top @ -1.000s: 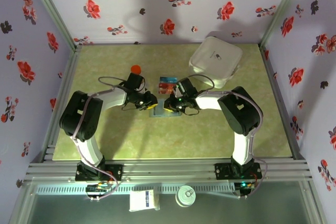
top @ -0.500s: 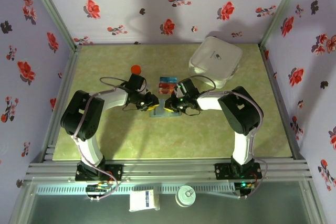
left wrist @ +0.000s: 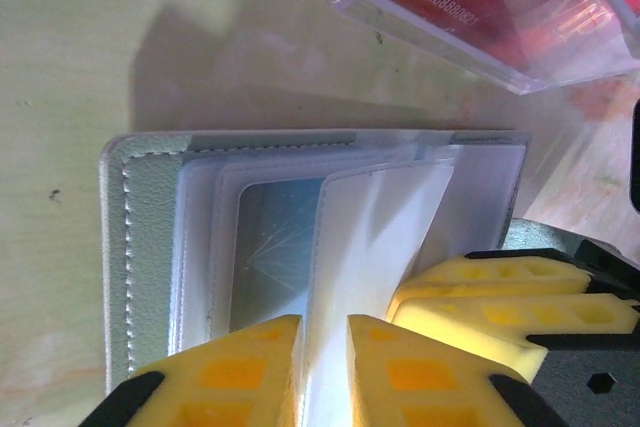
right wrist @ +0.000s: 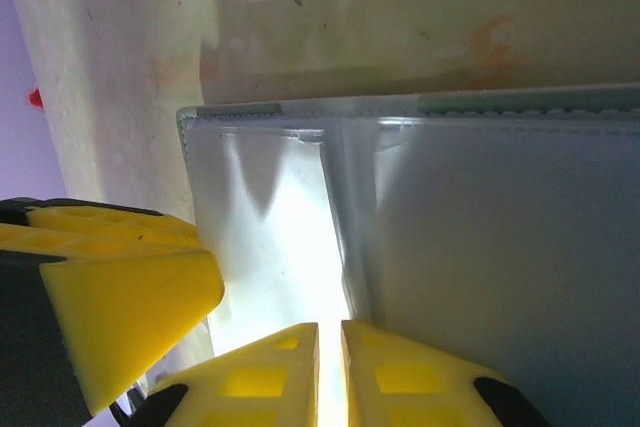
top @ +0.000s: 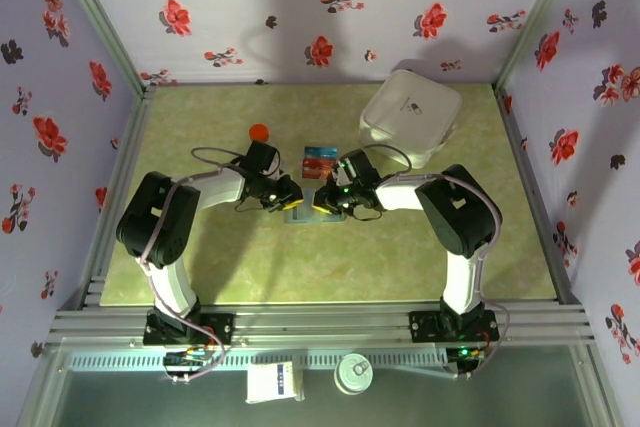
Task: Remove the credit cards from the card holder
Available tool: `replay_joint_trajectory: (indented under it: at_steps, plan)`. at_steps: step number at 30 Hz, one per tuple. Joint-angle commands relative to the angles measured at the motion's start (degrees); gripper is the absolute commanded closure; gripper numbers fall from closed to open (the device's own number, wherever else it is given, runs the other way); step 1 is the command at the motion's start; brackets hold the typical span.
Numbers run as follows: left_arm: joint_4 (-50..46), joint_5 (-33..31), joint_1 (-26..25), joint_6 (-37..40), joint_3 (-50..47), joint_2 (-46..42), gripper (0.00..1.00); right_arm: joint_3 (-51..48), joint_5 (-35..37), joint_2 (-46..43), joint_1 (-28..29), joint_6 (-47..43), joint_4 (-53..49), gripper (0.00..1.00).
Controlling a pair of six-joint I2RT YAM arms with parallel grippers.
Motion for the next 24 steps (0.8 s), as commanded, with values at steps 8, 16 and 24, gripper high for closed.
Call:
replay_joint_trajectory:
  at_steps: [8, 16, 24]
  plan:
    - [-0.3, 0.6, -0.9, -0.7, 1.9, -2.8, 0.83, -0.9, 0.8, -8.0, -0.9, -0.8, -1.3, 0.82]
    - [-1.4, 0.7, -3.3, -0.8, 5.2, -1.9, 0.83, -2.2, 4.6, -15.2, -3.2, -4.6, -8.0, 0.81]
    - [-1.4, 0.7, -6.5, -1.6, 9.7, 2.8, 0.83, -4.3, 6.5, -21.0, -6.1, -7.2, -12.5, 0.81]
